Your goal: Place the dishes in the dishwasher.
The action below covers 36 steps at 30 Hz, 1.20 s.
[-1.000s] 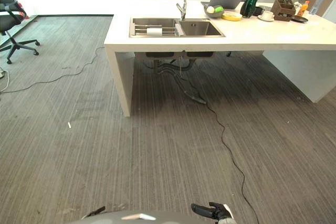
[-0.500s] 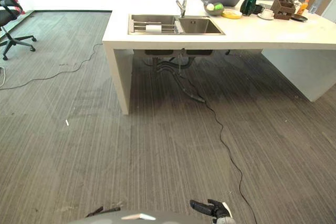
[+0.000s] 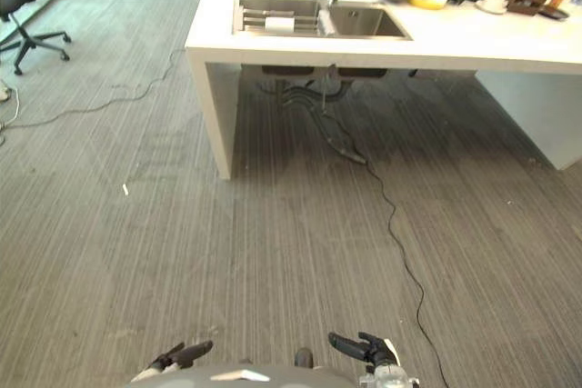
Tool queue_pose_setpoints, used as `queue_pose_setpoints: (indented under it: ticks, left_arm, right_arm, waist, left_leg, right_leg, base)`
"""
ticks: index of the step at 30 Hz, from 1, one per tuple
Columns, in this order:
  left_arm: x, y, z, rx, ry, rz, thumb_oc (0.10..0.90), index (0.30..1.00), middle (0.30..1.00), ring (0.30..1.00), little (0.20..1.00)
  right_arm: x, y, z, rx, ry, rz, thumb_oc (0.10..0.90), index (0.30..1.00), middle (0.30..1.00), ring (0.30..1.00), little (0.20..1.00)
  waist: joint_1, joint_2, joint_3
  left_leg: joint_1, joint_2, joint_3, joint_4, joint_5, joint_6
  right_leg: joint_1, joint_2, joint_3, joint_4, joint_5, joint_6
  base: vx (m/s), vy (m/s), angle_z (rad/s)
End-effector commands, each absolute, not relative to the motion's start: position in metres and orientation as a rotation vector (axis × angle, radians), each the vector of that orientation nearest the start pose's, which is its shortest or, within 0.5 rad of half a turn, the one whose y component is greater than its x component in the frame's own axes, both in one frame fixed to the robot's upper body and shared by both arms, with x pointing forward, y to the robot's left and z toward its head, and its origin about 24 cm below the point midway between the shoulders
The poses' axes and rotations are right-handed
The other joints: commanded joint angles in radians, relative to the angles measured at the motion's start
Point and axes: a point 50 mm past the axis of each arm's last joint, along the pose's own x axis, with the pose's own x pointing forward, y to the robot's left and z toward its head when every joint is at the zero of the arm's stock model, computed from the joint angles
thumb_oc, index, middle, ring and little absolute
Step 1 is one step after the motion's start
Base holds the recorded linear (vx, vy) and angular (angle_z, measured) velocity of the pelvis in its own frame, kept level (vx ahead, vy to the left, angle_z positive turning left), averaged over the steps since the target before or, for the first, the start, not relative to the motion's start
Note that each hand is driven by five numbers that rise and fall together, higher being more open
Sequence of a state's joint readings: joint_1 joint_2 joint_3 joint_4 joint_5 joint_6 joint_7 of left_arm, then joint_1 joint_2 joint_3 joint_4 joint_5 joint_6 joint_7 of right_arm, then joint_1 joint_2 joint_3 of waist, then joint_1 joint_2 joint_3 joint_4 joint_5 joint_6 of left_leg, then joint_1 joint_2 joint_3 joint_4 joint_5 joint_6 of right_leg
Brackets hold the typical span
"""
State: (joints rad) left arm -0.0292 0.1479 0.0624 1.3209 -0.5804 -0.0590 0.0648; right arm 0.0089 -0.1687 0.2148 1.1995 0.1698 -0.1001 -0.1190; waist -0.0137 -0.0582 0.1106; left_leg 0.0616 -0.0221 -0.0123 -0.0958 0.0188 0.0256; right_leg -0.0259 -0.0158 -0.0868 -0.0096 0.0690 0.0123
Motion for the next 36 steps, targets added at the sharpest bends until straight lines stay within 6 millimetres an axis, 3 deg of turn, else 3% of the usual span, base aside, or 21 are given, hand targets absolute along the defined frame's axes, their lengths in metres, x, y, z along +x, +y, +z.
queue_pose_setpoints:
  ticks: [1, 4, 5, 7, 12, 13, 14, 15, 16, 18, 21, 22, 24, 25, 26, 27, 29, 31, 33, 34, 36]
  left_arm:
    - [0.101, 0.199, -0.167, -0.414, 1.12, 0.568, 0.8, 0.9, 0.9, 0.9, 0.9]
    - [0.109, 0.208, -0.163, -0.534, 1.027, 0.675, 0.8, 0.9, 0.9, 0.9, 0.9]
    - [0.117, 0.212, -0.16, -0.591, 0.963, 0.728, 0.8, 0.9, 0.9, 0.9, 0.9]
    - [0.124, 0.207, -0.158, -0.631, 0.941, 0.721, 0.8, 0.9, 0.9, 0.9, 0.9]
    - [0.135, 0.197, -0.155, -0.624, 0.898, 0.731, 0.8, 0.9, 0.9, 0.9, 0.9]
    - [0.104, 0.197, -0.165, -0.63, 1.002, 0.732, 0.8, 0.9, 0.9, 0.9, 0.9]
    - [0.104, 0.195, -0.166, -0.632, 1.011, 0.728, 0.8, 0.9, 0.9, 0.9, 0.9]
    - [0.115, 0.196, -0.163, -0.64, 0.98, 0.716, 0.8, 0.9, 0.9, 0.9, 0.9]
    - [0.116, 0.196, -0.163, -0.641, 0.979, 0.715, 0.8, 0.9, 0.9, 0.9, 0.9]
    - [0.136, 0.203, -0.155, -0.65, 0.909, 0.722, 0.8, 0.9, 0.9, 0.9, 0.9]
    - [0.149, 0.208, -0.149, -0.65, 0.848, 0.739, 0.8, 0.9, 0.9, 0.9, 0.9]
    - [0.177, 0.219, -0.13, -0.605, 0.696, 0.769, 0.8, 0.9, 0.9, 0.9, 0.9]
    - [0.202, 0.218, -0.109, -0.602, 0.552, 0.749, 0.8, 0.9, 0.9, 0.9, 0.9]
    - [0.224, 0.218, -0.083, -0.544, 0.408, 0.697, 0.8, 0.9, 0.9, 0.9, 0.9]
    - [0.25, 0.221, -0.033, -0.429, 0.173, 0.605, 0.8, 0.9, 0.9, 0.9, 0.9]
    - [0.249, 0.22, -0.033, -0.427, 0.175, 0.605, 0.8, 0.9, 0.9, 0.9, 0.9]
    - [0.267, 0.231, 0.028, -0.252, -0.092, 0.59, 0.8, 0.9, 0.9, 0.9, 0.9]
    - [0.267, 0.238, 0.034, -0.256, -0.121, 0.626, 0.8, 0.9, 0.9, 0.9, 0.9]
    - [0.272, 0.247, 0.061, -0.35, -0.245, 0.699, 0.8, 0.9, 0.9, 0.9, 0.9]
    - [0.275, 0.245, 0.068, -0.352, -0.27, 0.687, 0.8, 0.9, 0.9, 0.9, 0.9]
    - [0.281, 0.243, 0.123, -0.199, -0.48, 0.654, 0.8, 0.9, 0.9, 0.9, 0.9]
  right_arm:
    - [0.129, -0.218, -0.15, -0.162, 0.982, -0.206, 0.8, 0.9, 0.9, 0.9, 0.9]
    - [0.128, -0.217, -0.15, -0.195, 0.987, -0.15, 0.8, 0.9, 0.9, 0.9, 0.9]
    - [0.132, -0.218, -0.148, -0.21, 0.964, -0.131, 0.8, 0.9, 0.9, 0.9, 0.9]
    - [0.136, -0.22, -0.144, -0.238, 0.939, -0.109, 0.8, 0.9, 0.9, 0.9, 0.9]
    - [0.102, -0.236, -0.153, -0.306, 1.059, -0.21, 0.8, 0.9, 0.9, 0.9, 0.9]
    - [0.092, -0.226, -0.157, -0.235, 1.068, -0.157, 0.8, 0.9, 0.9, 0.9, 0.9]
    - [0.094, -0.223, -0.157, -0.239, 1.061, -0.136, 0.8, 0.9, 0.9, 0.9, 0.9]
    - [0.099, -0.219, -0.157, -0.205, 1.053, -0.161, 0.8, 0.9, 0.9, 0.9, 0.9]
    - [0.1, -0.219, -0.157, -0.205, 1.052, -0.161, 0.8, 0.9, 0.9, 0.9, 0.9]
    - [0.114, -0.213, -0.155, -0.141, 1.009, -0.207, 0.8, 0.9, 0.9, 0.9, 0.9]
    - [0.119, -0.215, -0.152, -0.162, 0.987, -0.206, 0.8, 0.9, 0.9, 0.9, 0.9]
    - [0.118, -0.221, -0.151, -0.165, 0.985, -0.237, 0.8, 0.9, 0.9, 0.9, 0.9]
    - [0.115, -0.225, -0.151, -0.176, 0.982, -0.258, 0.8, 0.9, 0.9, 0.9, 0.9]
    - [0.112, -0.228, -0.149, -0.194, 0.97, -0.275, 0.8, 0.9, 0.9, 0.9, 0.9]
    - [0.108, -0.232, -0.147, -0.223, 0.951, -0.284, 0.8, 0.9, 0.9, 0.9, 0.9]
    - [0.107, -0.232, -0.147, -0.223, 0.952, -0.284, 0.8, 0.9, 0.9, 0.9, 0.9]
    - [0.094, -0.229, -0.15, -0.265, 0.975, -0.245, 0.8, 0.9, 0.9, 0.9, 0.9]
    - [0.095, -0.231, -0.149, -0.299, 0.975, -0.215, 0.8, 0.9, 0.9, 0.9, 0.9]
    - [0.102, -0.242, -0.144, -0.365, 0.954, -0.192, 0.8, 0.9, 0.9, 0.9, 0.9]
    - [0.104, -0.244, -0.142, -0.37, 0.942, -0.188, 0.8, 0.9, 0.9, 0.9, 0.9]
    - [0.106, -0.254, -0.138, -0.392, 0.927, -0.193, 0.8, 0.9, 0.9, 0.9, 0.9]
  waist:
    - [-0.004, 0.049, 0.003]
    - [0.017, 0.039, 0.022]
    - [0.029, 0.017, 0.058]
    - [0.048, -0.02, 0.092]
    - [0.077, -0.02, 0.063]
    - [0.07, -0.02, 0.034]
    - [0.062, -0.025, 0.025]
    - [0.042, -0.015, 0.038]
    - [0.045, -0.013, 0.035]
    - [-0.014, 0.039, 0.068]
    - [-0.04, 0.046, 0.073]
    - [-0.044, 0.044, 0.063]
    - [-0.056, 0.043, 0.066]
    - [-0.068, 0.044, 0.065]
    - [-0.082, 0.04, 0.066]
    - [-0.083, 0.041, 0.065]
    - [-0.082, 0.022, 0.042]
    - [-0.084, 0.026, 0.026]
    - [-0.086, 0.048, 0.018]
    - [-0.083, 0.03, 0.025]
    - [-0.051, -0.023, 0.059]
  left_leg:
    - [0.022, -0.003, 0.052, 0.009, -0.03, -0.07]
    - [0.026, 0.011, 0.09, 0.06, -0.025, -0.083]
    - [-0.067, 0.008, 0.104, 0.243, -0.028, -0.108]
    - [-0.195, 0.012, 0.142, 0.418, 0.004, -0.139]
    - [-0.263, 0.042, 0.237, 0.175, 0.044, -0.104]
    - [-0.206, 0.022, 0.247, 0.121, 0.037, -0.07]
    - [-0.187, 0.017, 0.255, 0.099, 0.039, -0.061]
    - [-0.108, 0.018, 0.262, 0.038, 0.014, -0.036]
    - [-0.113, 0.023, 0.265, 0.037, 0.018, -0.037]
    - [-0.029, 0.082, 0.217, 0.009, 0.005, -0.046]
    - [-0.002, 0.08, 0.192, 0.009, -0.01, -0.061]
    - [0.023, 0.081, 0.169, 0.009, -0.027, -0.074]
    - [0.053, 0.085, 0.148, 0.009, -0.051, -0.085]
    - [0.079, 0.086, 0.12, 0.009, -0.074, -0.097]
    - [0.118, 0.096, 0.087, 0.009, -0.101, -0.112]
    - [0.118, 0.096, 0.085, 0.009, -0.101, -0.112]
    - [0.135, 0.098, 0.067, 0.009, -0.109, -0.119]
    - [0.154, 0.113, 0.068, 0.009, -0.097, -0.125]
    - [0.124, 0.155, 0.062, 0.171, -0.021, -0.148]
    - [0.048, 0.143, 0.06, 0.32, 0.018, -0.154]
    - [-0.107, 0.133, 0.139, 0.603, 0.039, -0.146]
  right_leg:
    - [0.032, 0.034, 0.024, 0.106, -0.142, 0.06]
    - [0.065, 0.027, 0.011, 0.072, -0.145, 0.052]
    - [0.068, 0.008, 0.012, 0.065, -0.132, 0.049]
    - [0.091, -0.016, 0.02, 0.035, -0.122, 0.045]
    - [0.199, -0.025, 0.035, -0.057, -0.136, 0.069]
    - [0.207, -0.033, 0.023, -0.033, -0.161, 0.069]
    - [0.191, -0.031, 0.029, 0.02, -0.155, 0.074]
    - [0.069, 0.012, 0.034, 0.282, -0.105, 0.122]
    - [0.061, 0.016, 0.036, 0.283, -0.1, 0.121]
    - [-0.142, 0.074, 0.045, 0.516, -0.029, 0.179]
    - [-0.17, 0.036, 0.045, 0.425, -0.056, 0.153]
    - [-0.175, -0.017, 0.061, 0.304, -0.056, 0.135]
    - [-0.191, -0.059, 0.081, 0.187, -0.02, 0.139]
    - [-0.218, -0.09, 0.108, 0.115, 0.018, 0.148]
    - [-0.248, -0.121, 0.132, 0.058, 0.061, 0.172]
    - [-0.246, -0.121, 0.13, 0.056, 0.061, 0.172]
    - [-0.201, -0.113, 0.142, 0.054, 0.062, 0.171]
    - [-0.188, -0.096, 0.148, 0.059, 0.057, 0.164]
    - [-0.132, -0.061, 0.142, 0.047, 0.037, 0.132]
    - [-0.103, -0.07, 0.135, 0.038, 0.037, 0.114]
    - [0.002, -0.094, 0.107, -0.006, 0.013, 0.06]
  base:
    - [0.12, -0.043, 0.13]
    - [0.07, -0.076, 0.07]
    - [-0.09, -0.127, -0.03]
    - [0.02, -0.125, 0.04]
    - [0.34, 0.039, 0.03]
    - [0.32, 0.078, 0.03]
    - [0.42, 0.135, 0.04]
    - [0.16, 0.075, 0.07]
    - [0.12, 0.064, -0.19]
    - [0.29, -0.012, -0.74]
    - [0.36, -0.078, 0.12]
    - [0.45, -0.151, 0.45]
    - [0.44, -0.176, 0.48]
    - [0.64, -0.299, 0.31]
    - [0.45, -0.216, 0.4]
    - [0.34, -0.202, 0.56]
    - [0.25, -0.197, 0.77]
    - [0.26, -0.159, 0.7]
    - [0.29, -0.218, 0.22]
    - [0.2, -0.327, -0.14]
    - [0.25, -0.385, 0.21]
